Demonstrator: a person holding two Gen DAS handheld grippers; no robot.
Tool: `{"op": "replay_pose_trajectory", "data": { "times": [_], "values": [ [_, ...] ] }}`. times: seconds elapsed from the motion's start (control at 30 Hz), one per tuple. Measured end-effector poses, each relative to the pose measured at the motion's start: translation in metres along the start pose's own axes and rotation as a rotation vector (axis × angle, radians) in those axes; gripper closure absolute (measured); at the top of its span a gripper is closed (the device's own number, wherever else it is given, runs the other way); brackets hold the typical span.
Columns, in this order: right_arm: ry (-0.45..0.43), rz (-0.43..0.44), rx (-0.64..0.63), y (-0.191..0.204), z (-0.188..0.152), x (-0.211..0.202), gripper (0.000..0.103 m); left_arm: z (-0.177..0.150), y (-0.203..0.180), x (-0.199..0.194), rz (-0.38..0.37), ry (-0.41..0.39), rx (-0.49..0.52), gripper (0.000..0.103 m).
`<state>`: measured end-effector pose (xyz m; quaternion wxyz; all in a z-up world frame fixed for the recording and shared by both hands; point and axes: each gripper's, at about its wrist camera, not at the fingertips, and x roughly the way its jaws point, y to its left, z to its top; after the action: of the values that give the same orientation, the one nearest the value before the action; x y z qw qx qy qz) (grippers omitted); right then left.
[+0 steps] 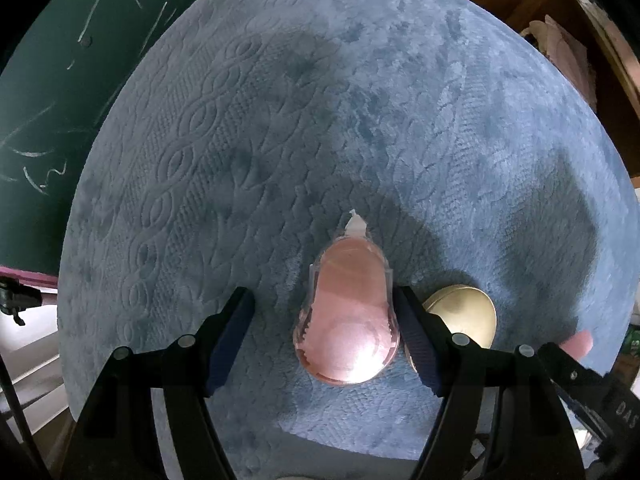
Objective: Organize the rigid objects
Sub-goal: 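Carry the pink case and pink stick over the tray with both tools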
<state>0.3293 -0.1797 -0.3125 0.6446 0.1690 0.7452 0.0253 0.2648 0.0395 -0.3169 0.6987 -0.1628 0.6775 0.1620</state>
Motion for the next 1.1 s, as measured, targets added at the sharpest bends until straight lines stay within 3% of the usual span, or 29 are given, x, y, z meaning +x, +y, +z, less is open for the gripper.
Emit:
{"op": "replay_pose_trajectory", "data": {
  "times": [0.1, 0.17, 0.37, 0.57, 0.77, 0.9, 1.1],
  "values": [
    [-0.006, -0.007, -0.006, 0.018, 0.004, 0.008, 0.052, -0.005, -0.002, -0.003, -0.01, -0.005, 0.016, 0.037],
    [-0.019, -0.013, -0.017, 0.025, 0.003, 0.008, 0.056, -0.006, -0.007, -0.007, -0.009, -0.019, 0.044, 0.05],
    [-0.052, 0.03, -0.045, 0.026, -0.005, 0.007, 0.069, -0.012, -0.006, -0.011, -0.022, -0.031, 0.062, 0.05],
    [-0.115, 0.085, -0.089, 0.025, -0.015, -0.015, 0.072, -0.015, 0.015, -0.031, -0.059, -0.056, 0.052, 0.051],
    [-0.154, 0.148, -0.095, 0.007, -0.029, -0.039, 0.072, -0.036, 0.033, -0.078, -0.136, -0.12, 0.085, 0.051],
    [-0.187, 0.191, -0.116, 0.003, -0.056, -0.062, 0.072, -0.055, 0.04, -0.12, -0.182, -0.182, 0.162, 0.051],
    [-0.266, 0.209, -0.184, -0.016, -0.125, -0.112, 0.072, -0.102, 0.038, -0.172, -0.24, -0.257, 0.326, 0.05]
  ]
}}
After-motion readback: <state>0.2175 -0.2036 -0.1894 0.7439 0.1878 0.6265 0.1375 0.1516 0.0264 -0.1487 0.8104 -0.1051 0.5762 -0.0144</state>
